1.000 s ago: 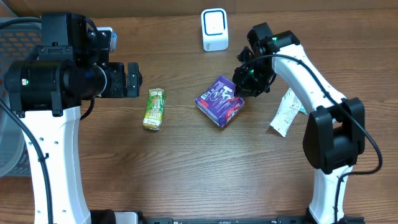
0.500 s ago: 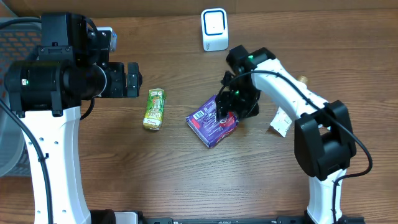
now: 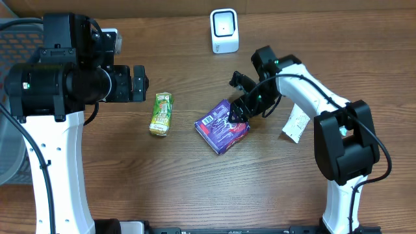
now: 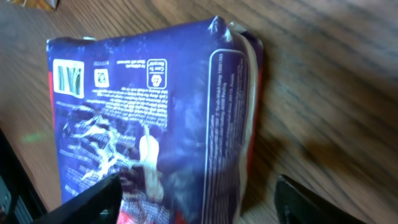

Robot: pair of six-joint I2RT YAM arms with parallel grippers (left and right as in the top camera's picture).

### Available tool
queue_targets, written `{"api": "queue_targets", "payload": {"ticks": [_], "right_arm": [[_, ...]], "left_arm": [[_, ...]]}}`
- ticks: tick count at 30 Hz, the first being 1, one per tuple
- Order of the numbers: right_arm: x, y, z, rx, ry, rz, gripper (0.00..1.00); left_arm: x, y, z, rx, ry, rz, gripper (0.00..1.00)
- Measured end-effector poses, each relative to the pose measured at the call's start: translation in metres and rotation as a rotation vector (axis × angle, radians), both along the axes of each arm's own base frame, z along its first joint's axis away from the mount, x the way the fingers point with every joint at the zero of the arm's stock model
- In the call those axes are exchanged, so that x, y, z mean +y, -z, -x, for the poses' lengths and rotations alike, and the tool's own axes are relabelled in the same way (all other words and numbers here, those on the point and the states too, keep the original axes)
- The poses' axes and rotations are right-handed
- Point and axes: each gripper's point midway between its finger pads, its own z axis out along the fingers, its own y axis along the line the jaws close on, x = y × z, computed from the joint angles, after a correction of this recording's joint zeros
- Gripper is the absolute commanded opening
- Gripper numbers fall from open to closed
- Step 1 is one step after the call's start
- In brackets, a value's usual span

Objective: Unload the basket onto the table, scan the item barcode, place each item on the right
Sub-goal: 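Lift the purple pack and raise it toward the scanner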

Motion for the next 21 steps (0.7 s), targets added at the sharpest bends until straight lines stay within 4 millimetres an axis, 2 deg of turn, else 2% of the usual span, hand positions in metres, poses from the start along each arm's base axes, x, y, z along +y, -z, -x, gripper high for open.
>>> {"api": "queue_targets", "payload": {"ticks": [3, 4, 5, 8, 11, 21], "right_arm": [[0.003, 0.006, 0.006, 0.014, -0.01, -0.033, 0.52], [0.006, 0.006, 0.007, 0.015, -0.011, -0.053, 0.4], [0.008, 0.007, 0.007, 0.014, -0.007, -0.072, 0.32], [0.011, 0.007, 0.007, 0.025, 0.011, -0.089, 0.2], [0.012, 0.007, 0.008, 0.054, 0.041, -0.097, 0.04], [0.003, 0.0, 0.009, 0.148, 0.157, -0.088, 0.04]], "left_arm": [[0.0, 0.0, 0.0, 0.0, 0.0, 0.0, 1.0], [0.0, 0.0, 0.0, 0.0, 0.0, 0.0, 1.0], [0.0, 0.0, 0.0, 0.0, 0.0, 0.0, 1.0], [0.0, 0.0, 0.0, 0.0, 0.0, 0.0, 0.99], [0.0, 0.0, 0.0, 0.0, 0.0, 0.0, 0.99], [0.0, 0.0, 0.0, 0.0, 0.0, 0.0, 0.99]]}}
